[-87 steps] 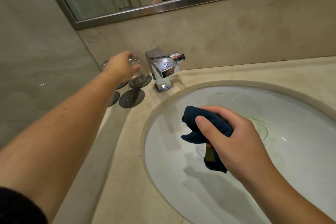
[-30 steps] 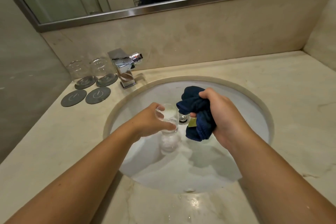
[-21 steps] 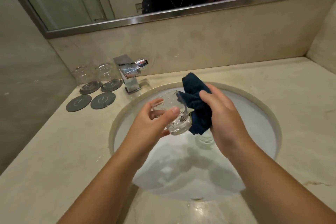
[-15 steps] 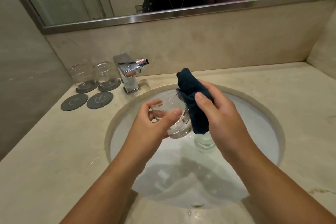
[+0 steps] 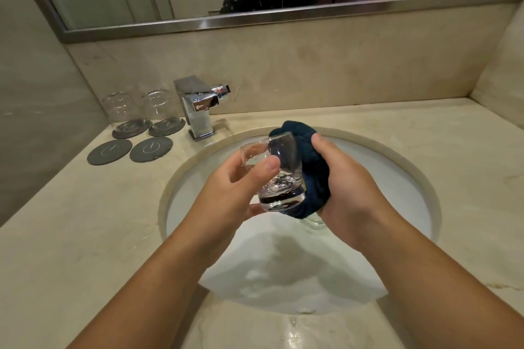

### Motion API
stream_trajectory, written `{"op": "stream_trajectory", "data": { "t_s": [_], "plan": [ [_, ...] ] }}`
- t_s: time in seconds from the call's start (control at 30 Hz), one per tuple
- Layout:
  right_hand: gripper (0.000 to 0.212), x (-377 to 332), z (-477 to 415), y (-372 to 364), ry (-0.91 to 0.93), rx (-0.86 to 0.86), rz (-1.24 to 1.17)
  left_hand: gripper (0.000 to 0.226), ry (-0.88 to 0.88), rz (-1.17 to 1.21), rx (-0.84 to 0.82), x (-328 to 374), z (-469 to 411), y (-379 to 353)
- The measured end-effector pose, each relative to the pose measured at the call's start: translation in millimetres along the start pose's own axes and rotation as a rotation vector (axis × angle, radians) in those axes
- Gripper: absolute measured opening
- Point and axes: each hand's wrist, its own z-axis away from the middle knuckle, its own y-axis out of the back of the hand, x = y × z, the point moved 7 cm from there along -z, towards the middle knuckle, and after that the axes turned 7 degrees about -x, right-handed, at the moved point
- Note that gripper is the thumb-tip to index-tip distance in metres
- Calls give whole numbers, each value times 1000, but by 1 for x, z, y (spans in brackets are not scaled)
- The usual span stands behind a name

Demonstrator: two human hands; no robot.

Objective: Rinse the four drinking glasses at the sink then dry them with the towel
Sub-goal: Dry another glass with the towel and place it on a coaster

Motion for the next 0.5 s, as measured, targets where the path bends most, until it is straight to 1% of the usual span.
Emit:
{"op": "stream_trajectory", "data": {
  "t_s": [0.07,0.13,0.23,0.3,0.37,0.4,0.47,0.5],
  "plan": [
    [37,-1,0,2,7,16,13,35,-21,-33,-3,3,0,3],
    [32,-4,1,9,20,86,19,42,-36,-122,37,6,-1,11],
    [26,-12,3,25,38,226,60,68,-26,-368,108,12,0,24],
    [26,-18,4,34,64,277,99,72,-10,-592,163,16,2,28],
    [27,-22,5,37,67,288,102,68,9,-704,225,17,3,30],
    [27,-22,6,36,55,284,92,62,26,-685,248,15,3,31],
    [26,-18,5,32,16,264,68,50,72,-507,265,9,2,32],
    [27,-14,4,30,-6,257,51,49,92,-417,264,7,1,32]
  ]
}}
